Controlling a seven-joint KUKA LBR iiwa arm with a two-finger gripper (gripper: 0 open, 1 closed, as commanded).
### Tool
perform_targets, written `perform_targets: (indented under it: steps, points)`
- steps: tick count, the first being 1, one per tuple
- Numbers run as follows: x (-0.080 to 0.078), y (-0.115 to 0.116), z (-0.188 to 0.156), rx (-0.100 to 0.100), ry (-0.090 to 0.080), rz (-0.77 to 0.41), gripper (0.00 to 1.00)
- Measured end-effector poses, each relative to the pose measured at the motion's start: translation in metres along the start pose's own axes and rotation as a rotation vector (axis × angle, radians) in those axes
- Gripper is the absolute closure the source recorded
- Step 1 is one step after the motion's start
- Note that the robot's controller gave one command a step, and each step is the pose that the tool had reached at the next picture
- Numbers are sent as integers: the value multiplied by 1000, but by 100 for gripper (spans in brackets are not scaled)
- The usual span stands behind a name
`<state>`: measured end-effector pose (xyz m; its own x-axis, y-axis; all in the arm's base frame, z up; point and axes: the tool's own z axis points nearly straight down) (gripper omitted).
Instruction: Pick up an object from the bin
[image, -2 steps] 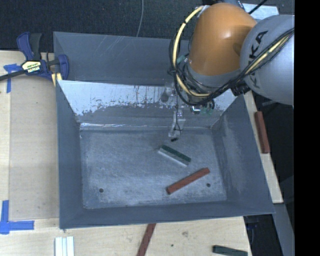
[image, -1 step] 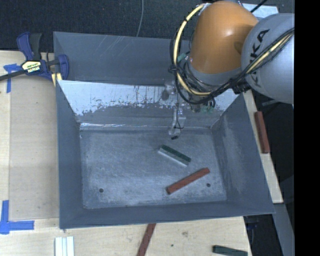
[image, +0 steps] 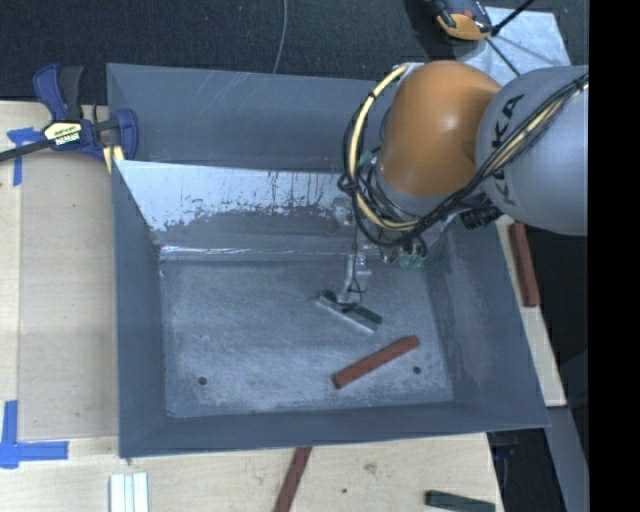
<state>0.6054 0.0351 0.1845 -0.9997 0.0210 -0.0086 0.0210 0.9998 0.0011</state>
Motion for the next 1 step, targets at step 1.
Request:
perform_targets:
  steps: [1]
  points:
    - [17,-5,61,1,2,-81,0]
